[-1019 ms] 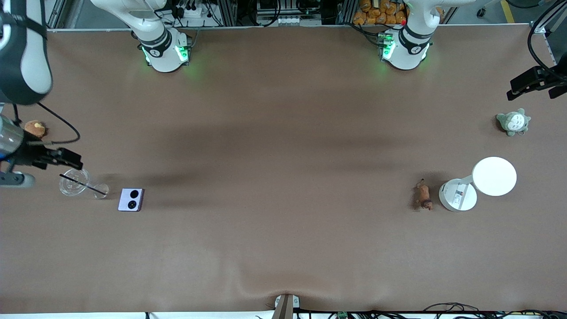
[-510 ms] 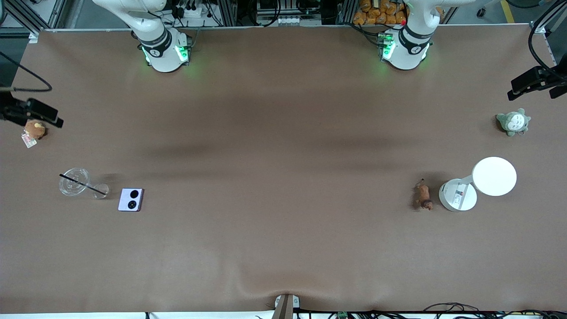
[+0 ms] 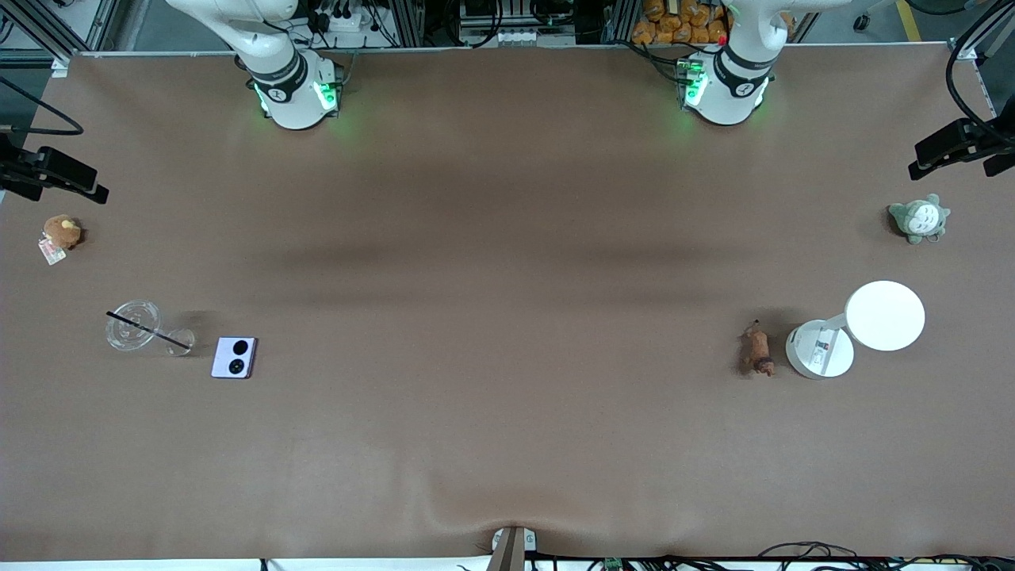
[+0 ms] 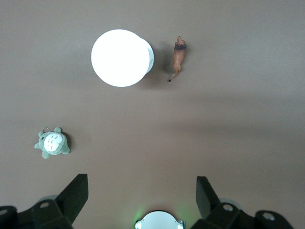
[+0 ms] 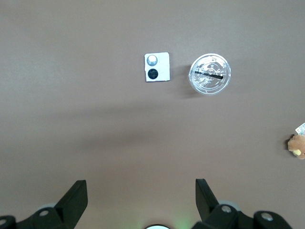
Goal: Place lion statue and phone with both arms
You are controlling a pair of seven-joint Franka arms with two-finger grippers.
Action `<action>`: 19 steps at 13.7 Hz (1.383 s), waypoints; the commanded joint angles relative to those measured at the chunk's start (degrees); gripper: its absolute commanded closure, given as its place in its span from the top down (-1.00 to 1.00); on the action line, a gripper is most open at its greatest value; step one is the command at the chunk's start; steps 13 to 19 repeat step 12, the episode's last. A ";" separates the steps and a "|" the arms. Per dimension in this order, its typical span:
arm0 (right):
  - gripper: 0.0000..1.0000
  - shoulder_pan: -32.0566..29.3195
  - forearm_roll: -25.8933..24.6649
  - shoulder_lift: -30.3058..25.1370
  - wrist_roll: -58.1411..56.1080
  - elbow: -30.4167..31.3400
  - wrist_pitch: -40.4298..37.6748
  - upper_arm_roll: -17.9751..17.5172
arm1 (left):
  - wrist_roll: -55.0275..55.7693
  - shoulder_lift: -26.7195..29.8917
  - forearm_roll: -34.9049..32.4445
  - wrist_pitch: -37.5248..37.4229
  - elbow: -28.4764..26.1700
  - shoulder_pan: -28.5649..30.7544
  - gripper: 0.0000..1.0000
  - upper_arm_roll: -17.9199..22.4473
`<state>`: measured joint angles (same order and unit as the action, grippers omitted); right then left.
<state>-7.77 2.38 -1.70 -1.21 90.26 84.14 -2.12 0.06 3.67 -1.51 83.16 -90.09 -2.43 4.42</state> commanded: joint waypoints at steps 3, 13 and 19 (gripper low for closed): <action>1.00 -0.32 0.43 -0.32 0.25 -0.44 -0.99 -0.69 | -0.15 -1.03 0.37 -0.19 0.97 0.23 1.00 0.07; 1.00 1.53 0.43 0.12 0.95 -0.18 0.76 -0.69 | -0.15 -1.64 0.28 -0.28 2.12 0.15 1.00 0.07; 1.00 1.53 0.43 0.12 0.95 -0.18 0.76 -0.69 | -0.15 -1.64 0.28 -0.28 2.12 0.15 1.00 0.07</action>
